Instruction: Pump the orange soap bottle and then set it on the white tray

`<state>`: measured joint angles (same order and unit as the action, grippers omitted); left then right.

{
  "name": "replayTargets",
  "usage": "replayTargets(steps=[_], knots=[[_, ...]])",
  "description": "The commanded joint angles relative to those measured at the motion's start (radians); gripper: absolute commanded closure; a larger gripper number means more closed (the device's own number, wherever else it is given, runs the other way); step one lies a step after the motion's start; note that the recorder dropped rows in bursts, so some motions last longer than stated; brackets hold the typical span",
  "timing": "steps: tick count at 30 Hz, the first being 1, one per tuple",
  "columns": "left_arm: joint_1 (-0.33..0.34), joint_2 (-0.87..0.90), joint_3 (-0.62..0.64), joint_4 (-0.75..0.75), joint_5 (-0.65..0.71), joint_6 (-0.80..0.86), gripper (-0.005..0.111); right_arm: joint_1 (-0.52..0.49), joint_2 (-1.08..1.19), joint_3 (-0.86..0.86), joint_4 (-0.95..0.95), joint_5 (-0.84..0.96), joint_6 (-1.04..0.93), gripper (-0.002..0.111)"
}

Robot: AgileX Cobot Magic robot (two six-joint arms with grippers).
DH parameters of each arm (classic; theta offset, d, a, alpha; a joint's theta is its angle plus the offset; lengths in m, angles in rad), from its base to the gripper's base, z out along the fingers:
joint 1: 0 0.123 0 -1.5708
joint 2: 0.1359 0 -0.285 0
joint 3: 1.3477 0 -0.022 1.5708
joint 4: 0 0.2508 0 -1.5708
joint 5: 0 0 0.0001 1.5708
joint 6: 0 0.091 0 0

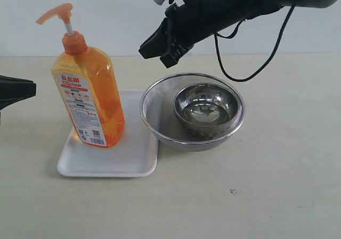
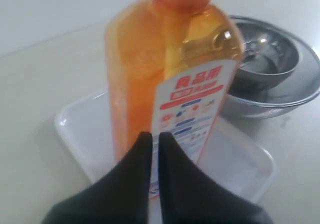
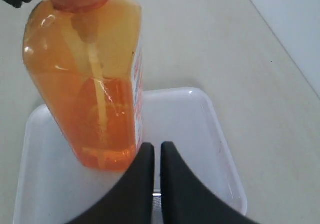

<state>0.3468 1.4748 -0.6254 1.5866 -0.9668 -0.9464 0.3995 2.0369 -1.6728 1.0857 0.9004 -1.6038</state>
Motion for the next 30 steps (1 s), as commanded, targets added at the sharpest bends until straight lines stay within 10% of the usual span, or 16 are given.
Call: replayTargets(steps=[1, 30], knots=[[0.004, -0.002, -0.005, 0.032, -0.076, 0.013, 0.102, -0.005, 0.002, -0.002, 0.031, 0.065, -0.080, 0.108], [0.002, 0.122, 0.042, -0.081, -0.143, 0.118, 0.102, 0.093, 0.089, -0.004, 0.195, -0.175, -0.179, 0.108]])
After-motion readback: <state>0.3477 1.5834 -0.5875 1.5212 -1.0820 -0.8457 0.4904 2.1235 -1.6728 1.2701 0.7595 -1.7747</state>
